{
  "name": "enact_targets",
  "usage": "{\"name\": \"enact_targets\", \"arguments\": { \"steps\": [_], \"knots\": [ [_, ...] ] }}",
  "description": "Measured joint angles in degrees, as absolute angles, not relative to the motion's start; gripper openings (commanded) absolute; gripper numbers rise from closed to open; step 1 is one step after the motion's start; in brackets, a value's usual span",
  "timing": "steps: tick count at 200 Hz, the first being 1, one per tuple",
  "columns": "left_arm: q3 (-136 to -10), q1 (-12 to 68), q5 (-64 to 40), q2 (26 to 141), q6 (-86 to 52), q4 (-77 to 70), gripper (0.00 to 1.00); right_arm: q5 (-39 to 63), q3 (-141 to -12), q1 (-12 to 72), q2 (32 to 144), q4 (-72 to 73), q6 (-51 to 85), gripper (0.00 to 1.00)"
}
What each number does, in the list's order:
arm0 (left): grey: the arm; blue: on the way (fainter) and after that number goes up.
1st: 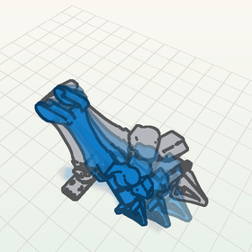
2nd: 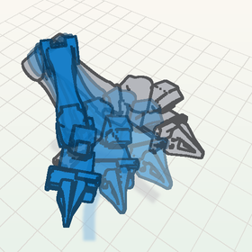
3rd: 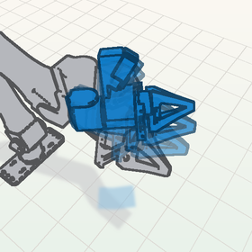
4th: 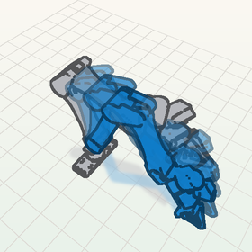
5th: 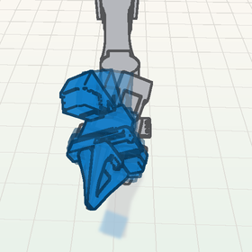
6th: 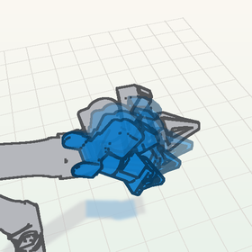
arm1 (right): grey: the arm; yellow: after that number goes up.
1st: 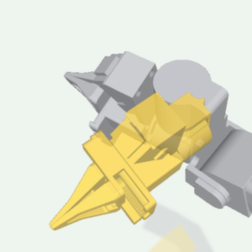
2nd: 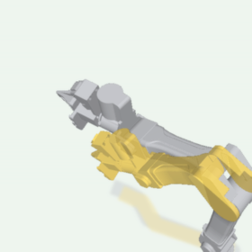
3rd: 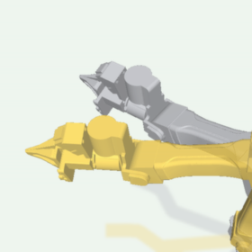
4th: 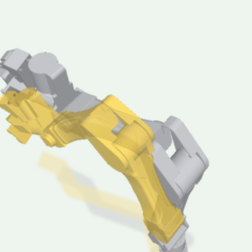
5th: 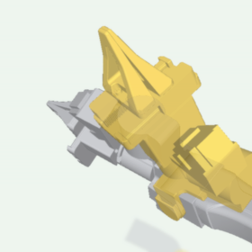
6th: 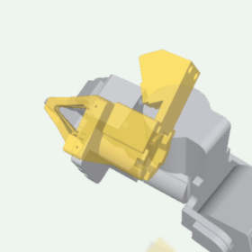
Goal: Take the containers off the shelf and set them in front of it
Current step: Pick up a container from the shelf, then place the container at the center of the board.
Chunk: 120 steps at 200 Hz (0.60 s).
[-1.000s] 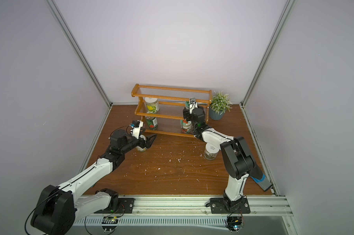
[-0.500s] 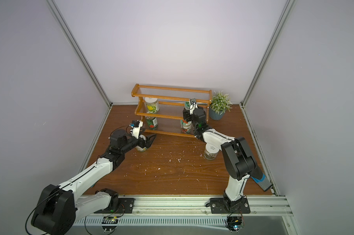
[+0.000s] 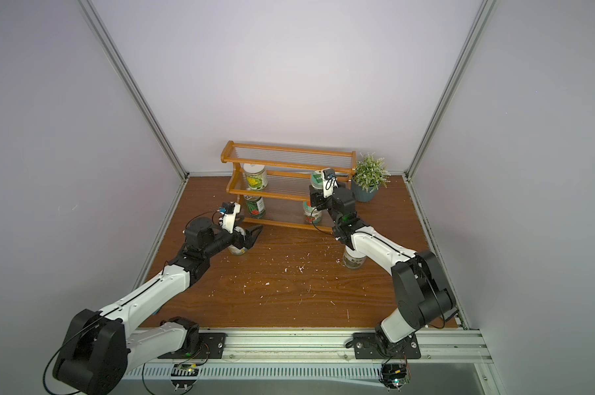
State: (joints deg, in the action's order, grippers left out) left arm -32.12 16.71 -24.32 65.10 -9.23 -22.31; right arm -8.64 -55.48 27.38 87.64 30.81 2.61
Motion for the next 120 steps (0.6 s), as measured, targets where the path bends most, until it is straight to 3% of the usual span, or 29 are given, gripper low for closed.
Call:
{"name": "enact_targets", "arguments": {
  "steps": [120],
  "knots": [
    [-32.1, 16.7, -24.4, 64.6, -9.8, -22.6, 1.00, -9.3, -38.7, 37.7, 58.0, 19.0, 3.5, 0.43]
  ]
}}
